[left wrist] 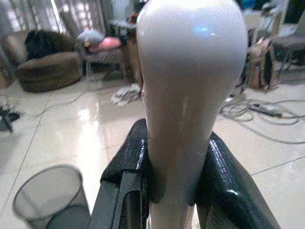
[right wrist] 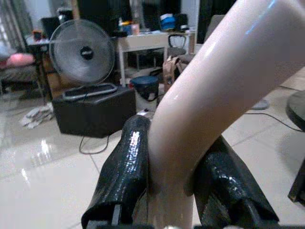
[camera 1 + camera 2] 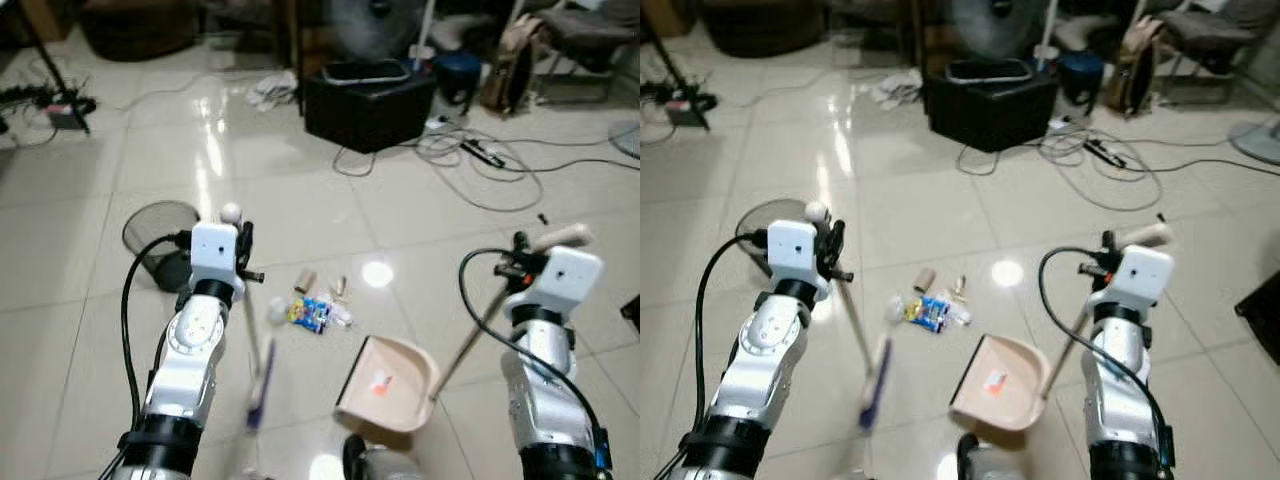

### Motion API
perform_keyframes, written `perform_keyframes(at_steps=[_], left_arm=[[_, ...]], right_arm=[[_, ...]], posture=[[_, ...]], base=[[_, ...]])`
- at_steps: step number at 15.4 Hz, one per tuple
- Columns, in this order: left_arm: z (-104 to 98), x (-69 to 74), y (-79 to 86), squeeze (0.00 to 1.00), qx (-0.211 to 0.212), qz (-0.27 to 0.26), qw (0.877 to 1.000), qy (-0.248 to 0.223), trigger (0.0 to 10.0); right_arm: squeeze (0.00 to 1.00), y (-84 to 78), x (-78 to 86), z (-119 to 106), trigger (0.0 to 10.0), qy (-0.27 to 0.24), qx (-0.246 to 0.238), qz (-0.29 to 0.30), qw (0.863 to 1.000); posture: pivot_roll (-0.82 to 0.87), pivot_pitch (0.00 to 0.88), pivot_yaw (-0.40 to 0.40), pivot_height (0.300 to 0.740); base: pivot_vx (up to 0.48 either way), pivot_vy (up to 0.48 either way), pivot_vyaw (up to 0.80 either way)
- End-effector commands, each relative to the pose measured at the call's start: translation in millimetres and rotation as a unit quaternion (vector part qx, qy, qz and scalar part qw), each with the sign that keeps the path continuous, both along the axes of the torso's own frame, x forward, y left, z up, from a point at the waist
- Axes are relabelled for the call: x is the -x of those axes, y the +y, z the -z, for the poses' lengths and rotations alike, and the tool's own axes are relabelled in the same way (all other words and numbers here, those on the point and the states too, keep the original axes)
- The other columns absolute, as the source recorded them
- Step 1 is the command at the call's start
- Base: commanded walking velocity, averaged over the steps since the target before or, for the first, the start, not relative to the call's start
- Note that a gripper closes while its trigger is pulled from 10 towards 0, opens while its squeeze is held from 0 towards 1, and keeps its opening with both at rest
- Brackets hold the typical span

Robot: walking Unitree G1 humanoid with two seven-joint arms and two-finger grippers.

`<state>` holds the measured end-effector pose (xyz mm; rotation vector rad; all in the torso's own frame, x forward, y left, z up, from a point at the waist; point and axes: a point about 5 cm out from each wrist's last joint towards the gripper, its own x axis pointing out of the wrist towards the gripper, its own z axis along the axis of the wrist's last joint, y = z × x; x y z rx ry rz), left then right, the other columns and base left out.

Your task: Sweep floor

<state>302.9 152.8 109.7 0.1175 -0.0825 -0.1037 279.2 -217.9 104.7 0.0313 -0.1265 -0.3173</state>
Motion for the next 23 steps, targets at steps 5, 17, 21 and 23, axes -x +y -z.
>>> perform_keyframes(at_steps=[5, 17, 21, 23], left_arm=[[-16, -7.7, -4.0, 0.00, -0.028, 0.013, 0.999, -0.028, 10.0], [-18, -12.6, -1.2, 0.00, -0.034, 0.007, 0.999, -0.028, 10.0], [-17, -13.1, 0.4, 0.00, -0.033, 0.007, 0.999, -0.025, 10.0], [-14, -12.4, 1.7, 0.00, -0.031, 0.004, 0.999, -0.021, 10.0]], right_arm=[[0.00, 14.4, -10.3, -31, 10.0, -0.049, 0.007, -0.043, 0.998], [0.00, 15.0, -10.6, -24, 10.0, -0.025, 0.008, -0.054, 0.998], [0.00, 14.6, -11.7, -22, 10.0, -0.019, 0.025, -0.054, 0.998], [0.00, 14.3, -11.2, -23, 10.0, -0.024, 0.020, -0.053, 0.998]], posture=[[-0.04, 0.052, 0.062, 0.740], [-0.04, 0.042, 0.064, 0.740], [-0.03, 0.034, 0.071, 0.740], [-0.04, 0.028, 0.062, 0.740]], base=[[0.246, 0.000, 0.00], [0.318, 0.000, 0.00], [0.319, 0.000, 0.53], [0.317, 0.000, 0.40]])
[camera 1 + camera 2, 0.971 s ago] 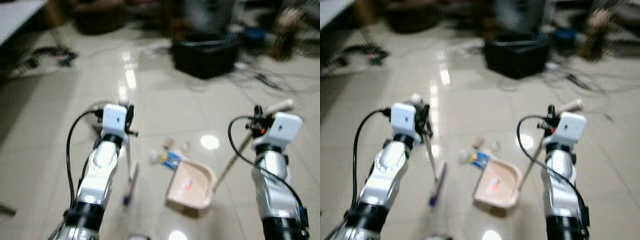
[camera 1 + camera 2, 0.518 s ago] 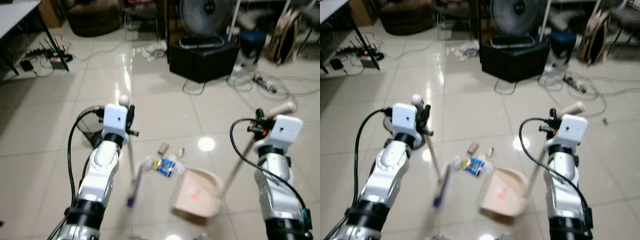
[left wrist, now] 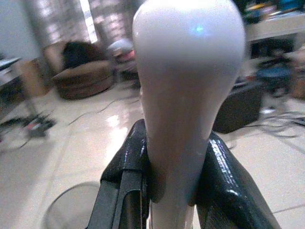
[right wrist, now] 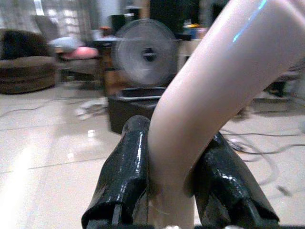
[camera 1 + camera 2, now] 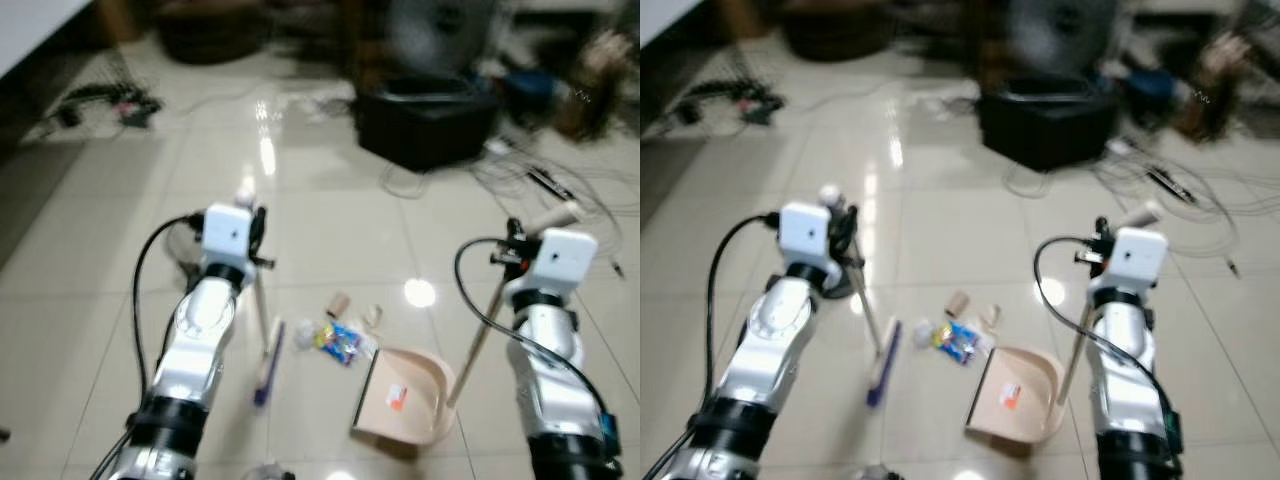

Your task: Sweep floor

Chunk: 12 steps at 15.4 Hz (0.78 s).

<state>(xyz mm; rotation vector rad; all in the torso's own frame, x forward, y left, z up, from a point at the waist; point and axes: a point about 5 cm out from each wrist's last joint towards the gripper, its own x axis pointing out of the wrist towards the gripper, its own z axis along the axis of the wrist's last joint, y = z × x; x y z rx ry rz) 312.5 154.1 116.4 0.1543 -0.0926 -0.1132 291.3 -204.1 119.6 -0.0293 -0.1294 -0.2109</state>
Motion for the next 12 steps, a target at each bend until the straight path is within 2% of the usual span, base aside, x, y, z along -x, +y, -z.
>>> perform_keyframes(at_steps=[1, 6, 9, 12], left_arm=[[-7, -2.6, 0.8, 0.00, -0.011, -0.003, 1.000, -0.015, 10.0], [-11, -0.8, 2.9, 0.00, -0.011, -0.016, 0.999, -0.028, 10.0], [-10, -0.6, 4.6, 0.00, -0.014, -0.017, 0.999, -0.026, 10.0], [-10, -1.0, 1.8, 0.00, -0.014, -0.010, 1.000, -0.024, 10.0]], right_arm=[[0.00, 0.9, 0.8, -9, 10.0, -0.027, -0.014, -0.006, 1.000], [0.00, 1.5, -4.5, -4, 10.0, -0.016, -0.012, -0.019, 1.000], [0.00, 0.5, -2.5, -4, 10.0, -0.017, -0.012, -0.016, 1.000], [0.00, -8.1, 1.7, -2, 10.0, -0.018, -0.011, 0.000, 1.000]], posture=[[-0.04, 0.028, 0.054, 0.740], [-0.01, 0.032, 0.010, 0.740], [-0.01, 0.050, 0.031, 0.740], [-0.02, 0.062, 0.057, 0.740]], base=[[0.315, 0.000, 0.00], [0.317, 0.000, 0.00], [0.312, 0.000, 0.00], [0.311, 0.000, 0.00]])
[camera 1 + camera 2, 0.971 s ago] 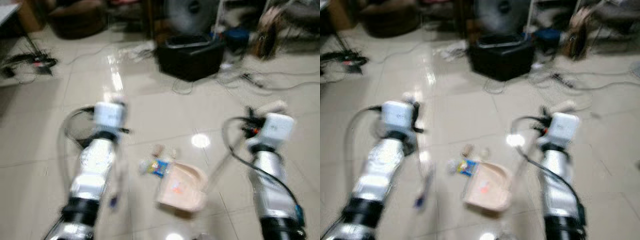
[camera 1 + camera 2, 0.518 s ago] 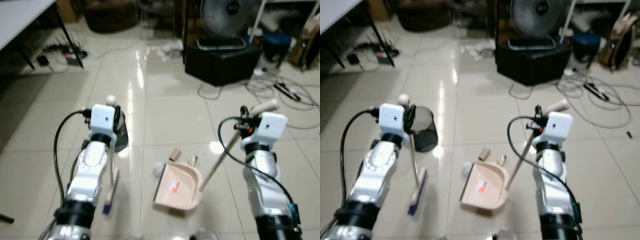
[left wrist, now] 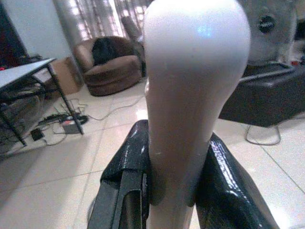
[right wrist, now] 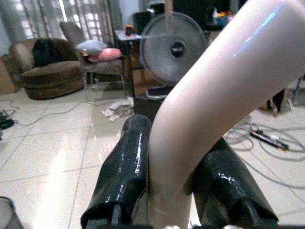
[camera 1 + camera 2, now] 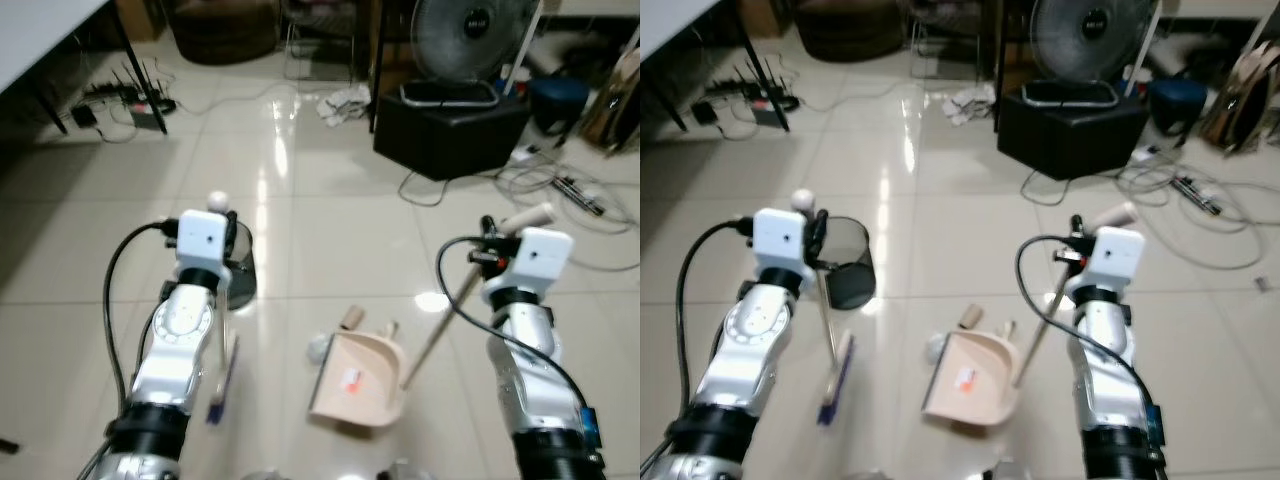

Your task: Sweep floor

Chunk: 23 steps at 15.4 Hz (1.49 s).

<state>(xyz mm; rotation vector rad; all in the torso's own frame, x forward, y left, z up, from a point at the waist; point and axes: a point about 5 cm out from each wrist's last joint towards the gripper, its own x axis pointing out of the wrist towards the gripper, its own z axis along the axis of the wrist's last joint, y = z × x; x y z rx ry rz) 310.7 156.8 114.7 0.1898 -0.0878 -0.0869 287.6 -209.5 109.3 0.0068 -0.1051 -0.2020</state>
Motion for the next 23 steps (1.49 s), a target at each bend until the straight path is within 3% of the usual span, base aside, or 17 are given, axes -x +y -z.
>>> perform_keyframes(at_steps=[1, 9, 12, 23], left_arm=[[-12.5, -3.3, -2.4, 0.00, 0.004, 0.009, 1.000, -0.024, 10.0], [-12.1, -3.7, -3.8, 0.00, 0.005, 0.011, 1.000, -0.024, 10.0], [-11.7, -3.0, -4.5, 0.00, 0.006, 0.011, 1.000, -0.024, 10.0], [-12.8, -0.3, -1.8, 0.00, -0.001, 0.016, 1.000, -0.022, 10.0]], right_arm=[[0.00, -4.0, -0.6, -11.8, 10.0, -0.028, 0.010, 0.006, 1.000], [0.00, -8.4, -0.9, -10.5, 10.0, -0.018, 0.009, 0.009, 1.000], [0.00, -8.9, -1.1, -9.3, 10.0, -0.015, 0.011, 0.008, 1.000], [0.00, -10.7, -2.5, -7.2, 10.0, -0.010, 0.027, 0.008, 1.000]], posture=[[-0.02, 0.065, 0.064, 0.740], [-0.02, 0.074, 0.065, 0.740], [-0.02, 0.075, 0.062, 0.740], [0.00, 0.100, 0.078, 0.740]], base=[[0.311, 0.000, 0.00], [0.311, 0.000, 0.00], [0.309, 0.000, -0.80], [0.310, 0.000, 0.00]])
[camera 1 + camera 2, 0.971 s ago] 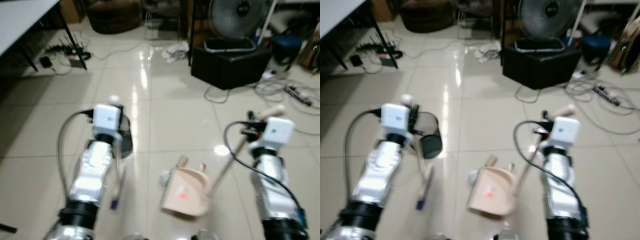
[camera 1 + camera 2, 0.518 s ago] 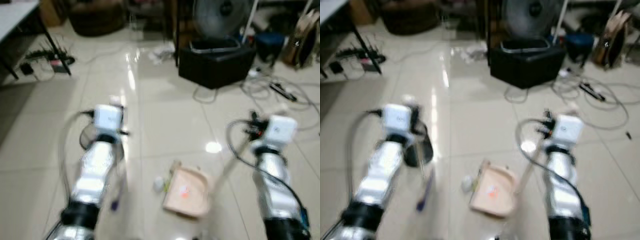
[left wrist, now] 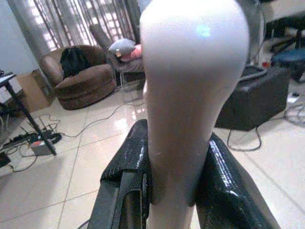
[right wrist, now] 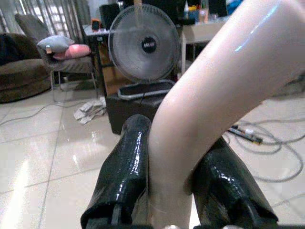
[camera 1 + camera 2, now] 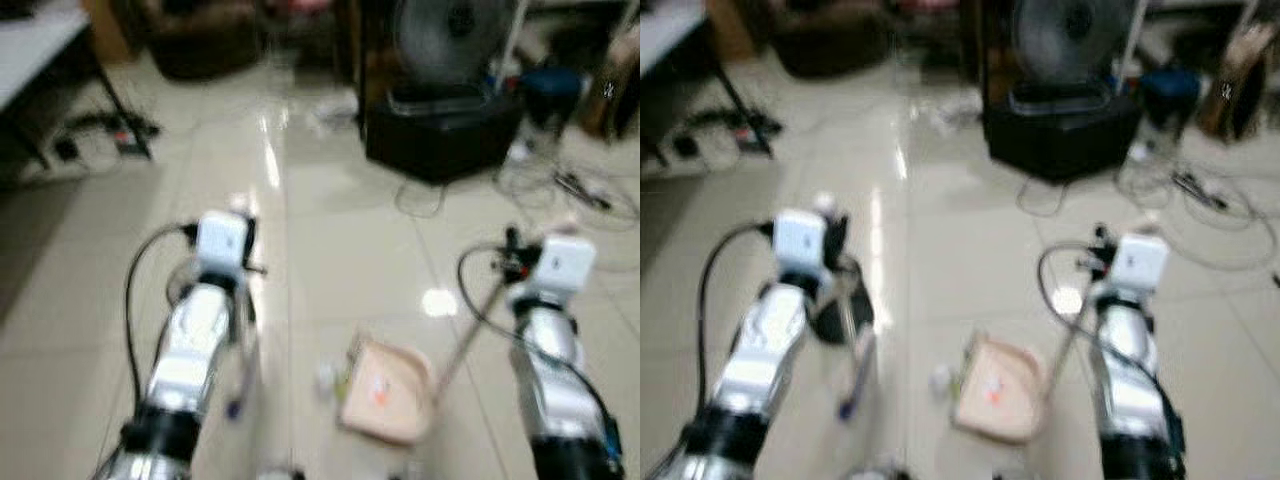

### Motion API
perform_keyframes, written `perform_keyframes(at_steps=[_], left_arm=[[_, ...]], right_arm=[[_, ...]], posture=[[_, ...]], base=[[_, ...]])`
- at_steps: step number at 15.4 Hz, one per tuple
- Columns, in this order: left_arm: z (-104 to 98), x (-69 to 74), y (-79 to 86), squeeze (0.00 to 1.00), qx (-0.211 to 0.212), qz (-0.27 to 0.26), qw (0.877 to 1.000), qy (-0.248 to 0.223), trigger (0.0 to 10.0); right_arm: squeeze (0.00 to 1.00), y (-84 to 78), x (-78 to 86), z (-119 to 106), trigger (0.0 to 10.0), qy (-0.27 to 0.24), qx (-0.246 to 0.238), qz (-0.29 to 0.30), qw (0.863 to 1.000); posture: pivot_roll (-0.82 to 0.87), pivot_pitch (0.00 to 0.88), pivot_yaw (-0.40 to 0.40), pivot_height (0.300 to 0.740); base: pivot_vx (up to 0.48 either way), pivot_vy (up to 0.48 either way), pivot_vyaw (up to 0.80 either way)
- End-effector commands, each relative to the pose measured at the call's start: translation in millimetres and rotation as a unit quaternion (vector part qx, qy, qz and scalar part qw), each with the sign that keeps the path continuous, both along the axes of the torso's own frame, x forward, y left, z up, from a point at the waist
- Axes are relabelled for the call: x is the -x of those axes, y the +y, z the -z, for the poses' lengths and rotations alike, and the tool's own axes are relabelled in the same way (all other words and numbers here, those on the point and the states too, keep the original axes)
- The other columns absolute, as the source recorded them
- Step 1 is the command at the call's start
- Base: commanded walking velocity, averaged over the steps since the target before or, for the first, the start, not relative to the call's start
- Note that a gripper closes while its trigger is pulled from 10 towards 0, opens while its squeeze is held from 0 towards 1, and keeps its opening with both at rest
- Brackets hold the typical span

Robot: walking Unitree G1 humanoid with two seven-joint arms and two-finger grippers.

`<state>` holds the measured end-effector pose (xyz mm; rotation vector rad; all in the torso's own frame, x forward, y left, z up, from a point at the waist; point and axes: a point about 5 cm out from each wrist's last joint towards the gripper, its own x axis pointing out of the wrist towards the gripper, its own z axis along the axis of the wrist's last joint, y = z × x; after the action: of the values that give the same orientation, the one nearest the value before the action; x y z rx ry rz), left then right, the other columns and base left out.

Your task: Sweep floor

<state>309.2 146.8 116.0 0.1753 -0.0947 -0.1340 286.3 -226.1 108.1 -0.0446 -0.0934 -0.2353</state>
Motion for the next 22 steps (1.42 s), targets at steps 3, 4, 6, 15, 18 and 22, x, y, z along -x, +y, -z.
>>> perform_keyframes(at_steps=[3, 4, 6, 15, 18, 22], left_arm=[[-11, 0.9, 12.3, 0.00, -0.011, -0.009, 1.000, -0.019, 10.0], [-11, 1.3, 13.2, 0.00, -0.013, -0.009, 1.000, -0.018, 10.0], [-12, 2.0, 13.9, 0.00, -0.014, -0.010, 1.000, -0.017, 10.0], [-8, 5.9, 16.5, 0.00, 0.011, -0.024, 0.999, -0.028, 10.0], [-5, 0.5, 16.7, 0.00, 0.011, -0.037, 0.999, -0.025, 10.0], [-4, -8.1, 17.2, 0.00, 0.000, -0.051, 0.998, -0.033, 10.0]], right_arm=[[0.00, 8.5, -7.0, -11, 10.0, -0.023, 0.011, -0.013, 1.000], [0.00, 8.9, -8.6, -11, 10.0, -0.025, 0.008, -0.012, 1.000], [0.00, 9.2, -11.1, -11, 10.0, -0.028, 0.014, -0.007, 0.999], [0.00, 11.0, -15.0, -8, 10.0, -0.041, 0.026, -0.004, 0.999], [0.00, 13.4, -17.4, -7, 10.0, -0.047, 0.030, -0.011, 0.998], [0.00, 18.5, -23.2, -9, 10.0, -0.056, 0.035, -0.031, 0.997]], posture=[[0.01, 0.121, 0.080, 0.740], [0.02, 0.127, 0.080, 0.740], [0.02, 0.138, 0.079, 0.740], [0.03, 0.189, 0.086, 0.740], [0.02, 0.196, 0.084, 0.740], [0.04, 0.215, 0.060, 0.740]], base=[[0.312, 0.000, 0.00], [0.311, 0.000, 0.00], [0.309, 0.000, 0.00], [0.137, 0.000, 0.00], [0.000, 0.000, 0.00], [0.000, 0.000, 0.00]])
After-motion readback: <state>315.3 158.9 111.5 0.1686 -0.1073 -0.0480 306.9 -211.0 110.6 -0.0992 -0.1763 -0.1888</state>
